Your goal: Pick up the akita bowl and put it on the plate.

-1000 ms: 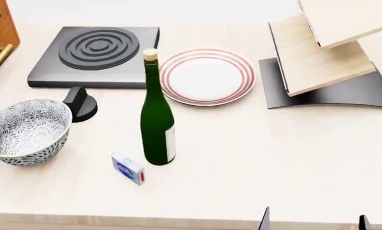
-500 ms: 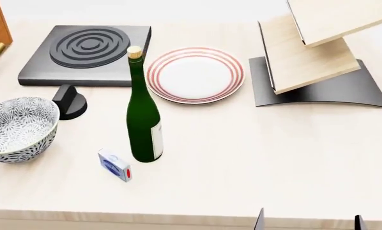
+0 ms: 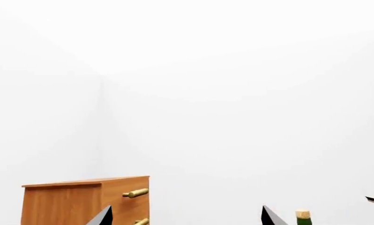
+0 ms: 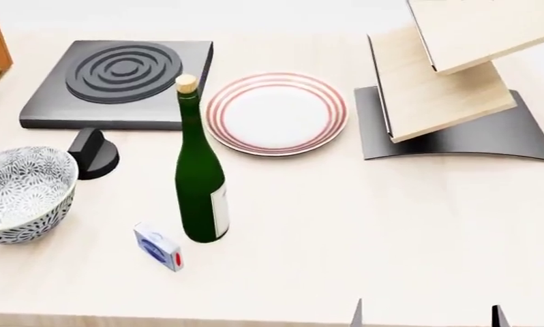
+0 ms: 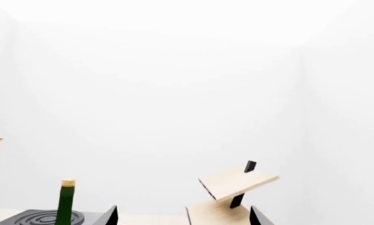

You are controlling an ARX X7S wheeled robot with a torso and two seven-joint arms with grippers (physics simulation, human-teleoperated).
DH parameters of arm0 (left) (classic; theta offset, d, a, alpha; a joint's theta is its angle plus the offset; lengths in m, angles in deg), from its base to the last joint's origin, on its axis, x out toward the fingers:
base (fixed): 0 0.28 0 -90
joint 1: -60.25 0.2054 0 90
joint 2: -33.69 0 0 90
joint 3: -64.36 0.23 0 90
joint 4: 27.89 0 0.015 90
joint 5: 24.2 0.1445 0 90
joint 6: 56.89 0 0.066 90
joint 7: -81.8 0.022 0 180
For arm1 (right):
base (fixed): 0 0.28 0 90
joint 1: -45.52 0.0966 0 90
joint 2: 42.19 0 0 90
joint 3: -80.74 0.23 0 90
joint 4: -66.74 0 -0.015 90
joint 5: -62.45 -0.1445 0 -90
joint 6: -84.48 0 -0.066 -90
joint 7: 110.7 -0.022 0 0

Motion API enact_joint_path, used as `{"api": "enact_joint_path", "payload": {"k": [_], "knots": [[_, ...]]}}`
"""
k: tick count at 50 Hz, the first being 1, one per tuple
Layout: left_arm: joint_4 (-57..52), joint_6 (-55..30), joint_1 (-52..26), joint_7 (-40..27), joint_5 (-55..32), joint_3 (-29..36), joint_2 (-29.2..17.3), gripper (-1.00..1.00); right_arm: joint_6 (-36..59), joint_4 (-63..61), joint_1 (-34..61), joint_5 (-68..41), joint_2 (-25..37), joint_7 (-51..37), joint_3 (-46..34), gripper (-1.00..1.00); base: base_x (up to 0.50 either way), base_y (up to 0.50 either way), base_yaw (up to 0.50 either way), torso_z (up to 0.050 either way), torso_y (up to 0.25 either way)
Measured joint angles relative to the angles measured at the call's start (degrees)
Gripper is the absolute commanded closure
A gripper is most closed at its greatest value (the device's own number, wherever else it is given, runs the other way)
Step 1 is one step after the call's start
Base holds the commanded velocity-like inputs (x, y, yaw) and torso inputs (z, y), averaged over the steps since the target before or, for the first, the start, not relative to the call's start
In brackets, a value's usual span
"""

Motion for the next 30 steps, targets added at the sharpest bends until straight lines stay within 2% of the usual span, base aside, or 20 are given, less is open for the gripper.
{"api": "enact_joint_path", "payload": {"k": [30], "knots": [[0.03, 0.09, 0.06, -0.86, 0.02, 0.50, -0.74, -1.00, -1.14, 0.27, -0.23, 1.12, 0.82, -0.97, -1.11, -1.00, 0.14, -0.03, 0.00, 0.000, 0.000]]}}
